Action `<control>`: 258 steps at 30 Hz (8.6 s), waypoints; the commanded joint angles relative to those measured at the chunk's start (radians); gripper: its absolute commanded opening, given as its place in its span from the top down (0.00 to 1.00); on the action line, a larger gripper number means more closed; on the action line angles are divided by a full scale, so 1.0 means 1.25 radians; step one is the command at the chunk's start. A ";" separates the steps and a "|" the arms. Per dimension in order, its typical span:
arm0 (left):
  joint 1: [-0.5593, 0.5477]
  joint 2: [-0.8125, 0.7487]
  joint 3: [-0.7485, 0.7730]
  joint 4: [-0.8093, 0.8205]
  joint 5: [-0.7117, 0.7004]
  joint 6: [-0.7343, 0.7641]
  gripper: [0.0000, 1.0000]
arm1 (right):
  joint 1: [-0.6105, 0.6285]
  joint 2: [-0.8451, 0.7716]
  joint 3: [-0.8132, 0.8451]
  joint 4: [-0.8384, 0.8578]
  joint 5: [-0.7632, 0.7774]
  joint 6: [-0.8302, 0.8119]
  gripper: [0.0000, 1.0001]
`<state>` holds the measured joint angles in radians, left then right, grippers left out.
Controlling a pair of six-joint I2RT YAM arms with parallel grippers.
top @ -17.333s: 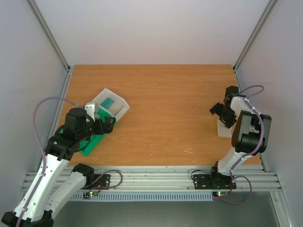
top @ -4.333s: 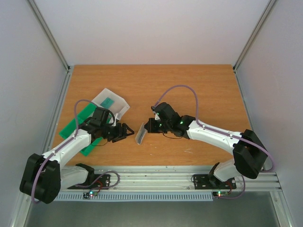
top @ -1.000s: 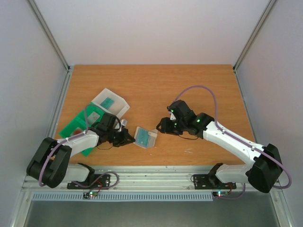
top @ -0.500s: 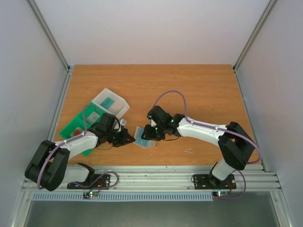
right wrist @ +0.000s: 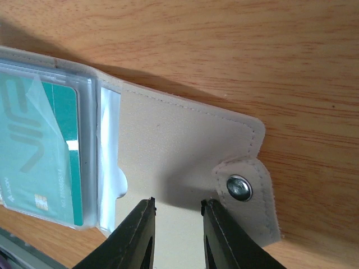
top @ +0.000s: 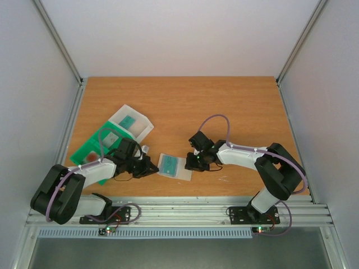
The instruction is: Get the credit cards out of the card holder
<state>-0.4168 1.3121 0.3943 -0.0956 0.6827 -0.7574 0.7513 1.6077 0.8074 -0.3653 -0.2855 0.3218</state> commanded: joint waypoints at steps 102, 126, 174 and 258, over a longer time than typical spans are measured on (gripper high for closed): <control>-0.005 0.227 0.012 0.246 0.034 0.003 0.93 | -0.089 0.043 -0.093 0.330 -0.174 0.079 0.99; -0.005 0.081 0.088 0.087 0.014 0.011 0.65 | -0.118 -0.229 -0.121 0.228 -0.151 0.089 0.99; -0.005 -0.173 0.052 0.441 0.276 -0.294 1.00 | -0.207 -0.367 -0.106 0.372 -0.473 0.083 0.61; -0.119 -0.380 0.078 0.295 -0.039 -0.310 1.00 | -0.231 -0.294 -0.103 0.687 -0.506 0.362 0.71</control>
<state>-0.5671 0.8505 0.4896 0.2909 0.6788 -1.1915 0.4889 1.2579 0.7021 0.5072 -0.9100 0.7990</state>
